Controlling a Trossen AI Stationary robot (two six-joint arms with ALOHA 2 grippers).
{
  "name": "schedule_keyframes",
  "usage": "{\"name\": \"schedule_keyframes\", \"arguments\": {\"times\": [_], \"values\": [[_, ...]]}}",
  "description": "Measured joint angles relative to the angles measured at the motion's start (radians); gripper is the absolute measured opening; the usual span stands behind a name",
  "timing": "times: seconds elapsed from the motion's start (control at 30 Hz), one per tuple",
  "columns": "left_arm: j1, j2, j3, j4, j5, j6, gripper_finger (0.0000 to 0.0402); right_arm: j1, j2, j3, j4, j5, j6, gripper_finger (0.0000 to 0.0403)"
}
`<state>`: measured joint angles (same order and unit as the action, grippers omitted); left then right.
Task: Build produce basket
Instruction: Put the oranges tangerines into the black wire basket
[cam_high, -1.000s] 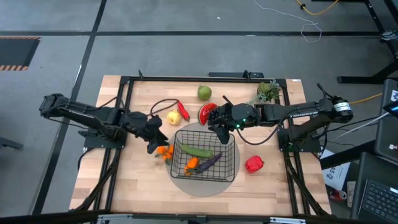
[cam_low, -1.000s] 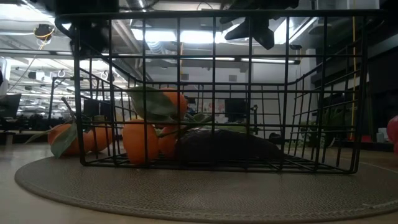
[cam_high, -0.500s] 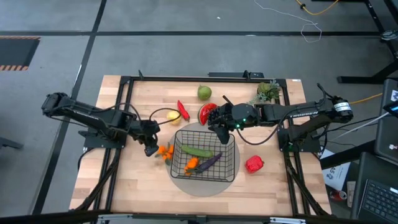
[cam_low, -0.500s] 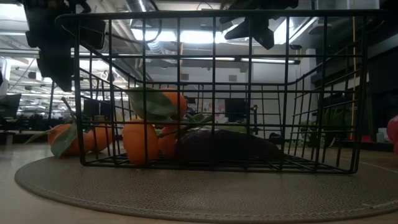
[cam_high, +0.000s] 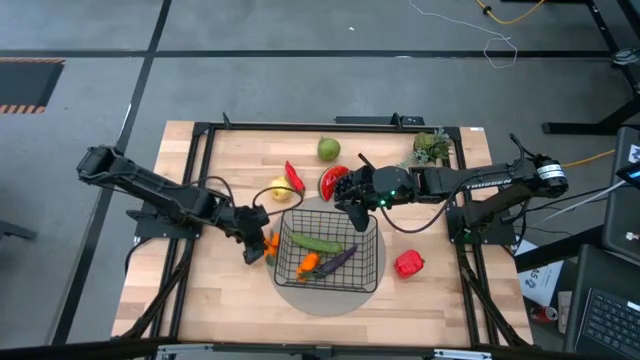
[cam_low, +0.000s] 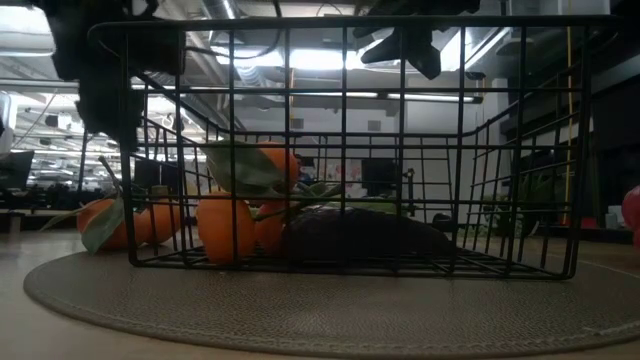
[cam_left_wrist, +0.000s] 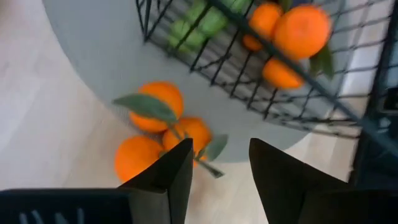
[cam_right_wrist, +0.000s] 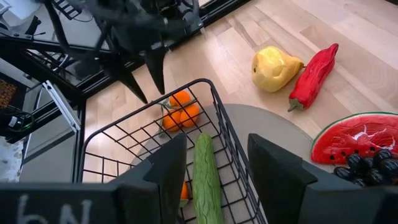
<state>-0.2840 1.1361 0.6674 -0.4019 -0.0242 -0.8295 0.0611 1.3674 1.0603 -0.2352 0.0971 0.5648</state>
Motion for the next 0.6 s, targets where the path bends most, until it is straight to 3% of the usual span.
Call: {"name": "schedule_keyframes", "arguments": {"times": [0.6], "values": [[-0.019, 0.208, 0.0, 0.004, -0.019, 0.001, 0.0152, 0.0, 0.0, 0.0, -0.002, -0.001, 0.0, 0.0171]]}}
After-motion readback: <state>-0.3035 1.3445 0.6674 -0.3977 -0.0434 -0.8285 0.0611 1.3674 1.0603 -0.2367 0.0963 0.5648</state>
